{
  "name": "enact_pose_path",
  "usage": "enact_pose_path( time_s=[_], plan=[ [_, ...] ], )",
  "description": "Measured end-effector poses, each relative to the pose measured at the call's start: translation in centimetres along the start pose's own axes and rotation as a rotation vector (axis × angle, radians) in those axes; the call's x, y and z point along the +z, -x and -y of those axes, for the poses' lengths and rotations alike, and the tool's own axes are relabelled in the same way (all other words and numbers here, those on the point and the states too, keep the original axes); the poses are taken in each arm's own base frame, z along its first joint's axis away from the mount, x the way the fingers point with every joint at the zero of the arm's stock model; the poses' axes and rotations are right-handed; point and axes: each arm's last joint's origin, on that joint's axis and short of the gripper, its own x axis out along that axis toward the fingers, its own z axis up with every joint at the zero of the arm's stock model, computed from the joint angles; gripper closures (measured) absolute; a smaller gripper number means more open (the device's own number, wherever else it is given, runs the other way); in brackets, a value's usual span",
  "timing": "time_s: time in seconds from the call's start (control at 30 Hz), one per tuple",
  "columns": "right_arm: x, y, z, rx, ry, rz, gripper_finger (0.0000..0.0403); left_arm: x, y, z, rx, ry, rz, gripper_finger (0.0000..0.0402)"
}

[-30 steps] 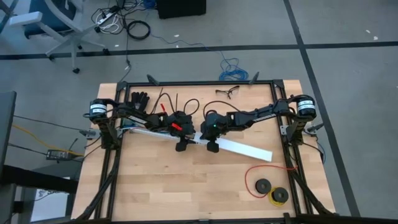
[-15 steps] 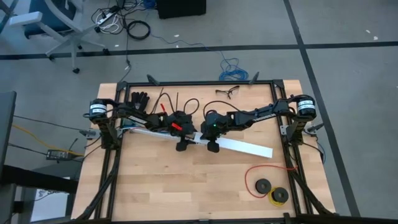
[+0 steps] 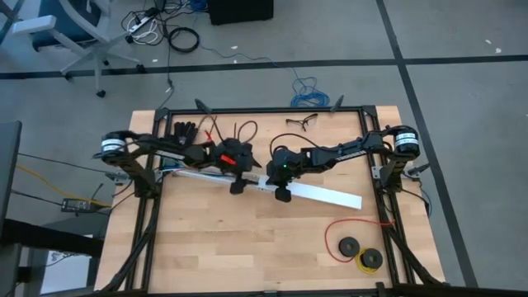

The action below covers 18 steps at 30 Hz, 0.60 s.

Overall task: Ziptie cables
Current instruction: Close the white cable duct

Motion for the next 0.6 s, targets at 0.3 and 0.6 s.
enact_pose_path(
  time_s=[0.3,0.6],
  plan=[
    [0.0,0.0,0.1,0.011,-0.005,0.005,0.0403,-3.3,2.5,-0.3,0.021,0.060,0.032,0.0087],
    [0.1,0.0,0.1,0.012,-0.015,0.013,0.0403,-3.4,2.3,0.9,-0.033,0.099,0.071,0.0088]
  ],
)
